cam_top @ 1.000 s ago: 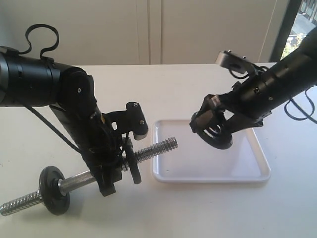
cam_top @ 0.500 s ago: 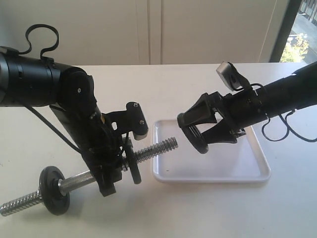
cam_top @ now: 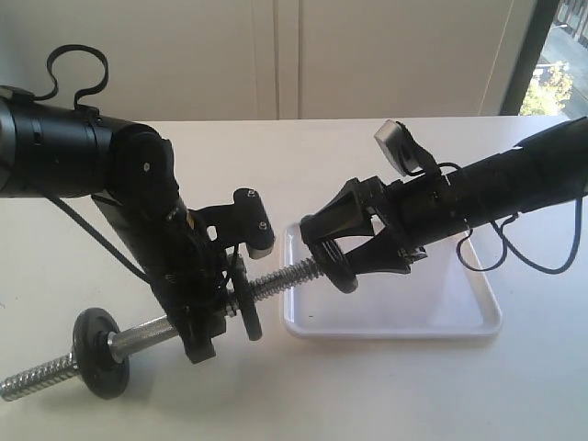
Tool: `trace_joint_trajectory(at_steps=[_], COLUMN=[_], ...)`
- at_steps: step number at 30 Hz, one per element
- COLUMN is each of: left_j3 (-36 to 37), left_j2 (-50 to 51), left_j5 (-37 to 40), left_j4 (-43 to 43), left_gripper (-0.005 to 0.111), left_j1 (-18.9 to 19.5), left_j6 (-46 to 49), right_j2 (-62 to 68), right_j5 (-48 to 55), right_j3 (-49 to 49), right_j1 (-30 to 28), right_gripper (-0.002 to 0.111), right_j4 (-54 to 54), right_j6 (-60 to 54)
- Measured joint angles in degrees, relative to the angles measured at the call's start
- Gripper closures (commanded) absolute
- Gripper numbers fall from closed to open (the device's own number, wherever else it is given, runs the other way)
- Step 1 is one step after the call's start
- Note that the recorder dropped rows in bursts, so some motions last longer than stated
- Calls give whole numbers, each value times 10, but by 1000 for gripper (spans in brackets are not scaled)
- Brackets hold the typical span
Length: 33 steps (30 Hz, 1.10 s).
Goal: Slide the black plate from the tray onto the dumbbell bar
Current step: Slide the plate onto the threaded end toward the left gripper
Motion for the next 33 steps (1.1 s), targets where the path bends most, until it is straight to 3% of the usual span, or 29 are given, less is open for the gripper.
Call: trace_joint_trajectory(at_steps=[33], left_j3=[0], left_j2=[-1], left_j5=[-11], left_j4=[-3], left_gripper=[107], left_j1=[1], left_j6=[-13], right_j2=[12], right_j5=[-1], right_j3=[0], right_j1=[0], right_gripper=[108], right_j4=[31], right_j6=[-5])
